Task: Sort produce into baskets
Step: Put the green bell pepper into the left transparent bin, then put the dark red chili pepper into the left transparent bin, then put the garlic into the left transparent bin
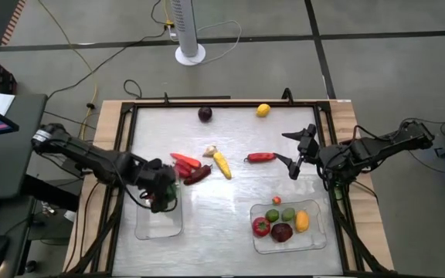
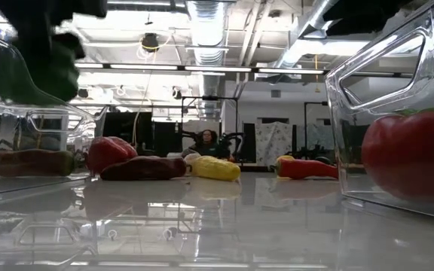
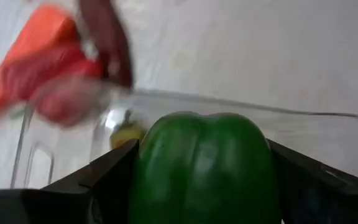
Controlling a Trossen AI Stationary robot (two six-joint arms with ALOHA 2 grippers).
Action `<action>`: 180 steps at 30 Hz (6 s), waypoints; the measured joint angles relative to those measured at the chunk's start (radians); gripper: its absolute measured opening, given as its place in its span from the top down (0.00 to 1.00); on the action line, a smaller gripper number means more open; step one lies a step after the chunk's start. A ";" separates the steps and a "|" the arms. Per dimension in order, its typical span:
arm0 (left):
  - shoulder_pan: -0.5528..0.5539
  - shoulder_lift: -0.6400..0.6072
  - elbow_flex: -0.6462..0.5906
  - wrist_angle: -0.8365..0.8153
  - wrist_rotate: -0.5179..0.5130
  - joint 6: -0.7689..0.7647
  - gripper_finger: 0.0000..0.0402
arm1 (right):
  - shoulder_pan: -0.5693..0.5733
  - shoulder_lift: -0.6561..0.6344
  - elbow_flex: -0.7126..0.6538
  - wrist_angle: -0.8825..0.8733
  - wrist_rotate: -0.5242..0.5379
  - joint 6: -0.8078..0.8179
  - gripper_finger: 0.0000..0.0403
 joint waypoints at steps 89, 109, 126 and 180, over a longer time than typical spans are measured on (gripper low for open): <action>0.150 0.160 0.336 -0.106 0.008 0.388 0.76 | 0.003 0.002 0.000 -0.031 -0.005 0.012 0.06; 0.066 0.005 0.113 -0.058 -0.190 0.127 0.42 | 0.002 0.002 0.000 0.008 -0.004 0.018 0.06; 0.205 0.036 0.121 0.036 -0.183 0.251 0.42 | 0.002 0.002 0.000 -0.001 -0.004 0.018 0.06; 0.603 0.636 0.120 0.638 -0.106 0.601 0.18 | 0.002 0.002 0.000 -0.005 -0.004 0.015 0.06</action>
